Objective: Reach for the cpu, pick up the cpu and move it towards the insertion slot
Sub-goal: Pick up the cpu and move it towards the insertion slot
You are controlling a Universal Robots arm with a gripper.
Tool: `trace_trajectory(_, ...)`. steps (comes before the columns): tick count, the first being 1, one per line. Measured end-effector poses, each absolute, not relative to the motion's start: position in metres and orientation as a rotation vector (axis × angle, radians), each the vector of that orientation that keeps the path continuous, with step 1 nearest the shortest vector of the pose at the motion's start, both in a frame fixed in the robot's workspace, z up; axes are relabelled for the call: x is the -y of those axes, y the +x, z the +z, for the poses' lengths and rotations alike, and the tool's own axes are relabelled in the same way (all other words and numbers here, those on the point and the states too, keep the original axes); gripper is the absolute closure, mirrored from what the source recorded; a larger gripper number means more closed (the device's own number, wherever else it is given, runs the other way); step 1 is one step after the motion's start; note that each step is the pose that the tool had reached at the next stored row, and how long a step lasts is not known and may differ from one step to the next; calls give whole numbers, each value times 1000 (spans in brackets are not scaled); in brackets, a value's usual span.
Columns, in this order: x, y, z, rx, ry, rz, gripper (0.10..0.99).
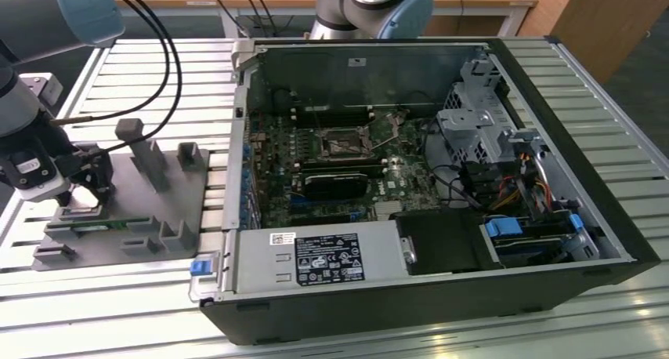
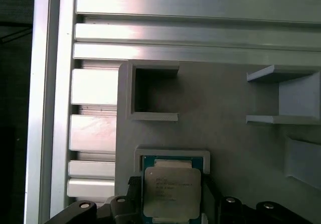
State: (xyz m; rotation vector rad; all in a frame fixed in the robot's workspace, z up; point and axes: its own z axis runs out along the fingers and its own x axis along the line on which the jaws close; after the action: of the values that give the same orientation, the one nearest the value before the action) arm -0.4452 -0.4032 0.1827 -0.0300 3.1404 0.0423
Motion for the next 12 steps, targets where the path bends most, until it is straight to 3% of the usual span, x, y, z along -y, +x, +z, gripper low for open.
trace_trajectory(5, 403, -445, 183, -3141, -30, 42, 545)
trace_trajectory(12, 403, -445, 185, -3140, -30, 42, 545)
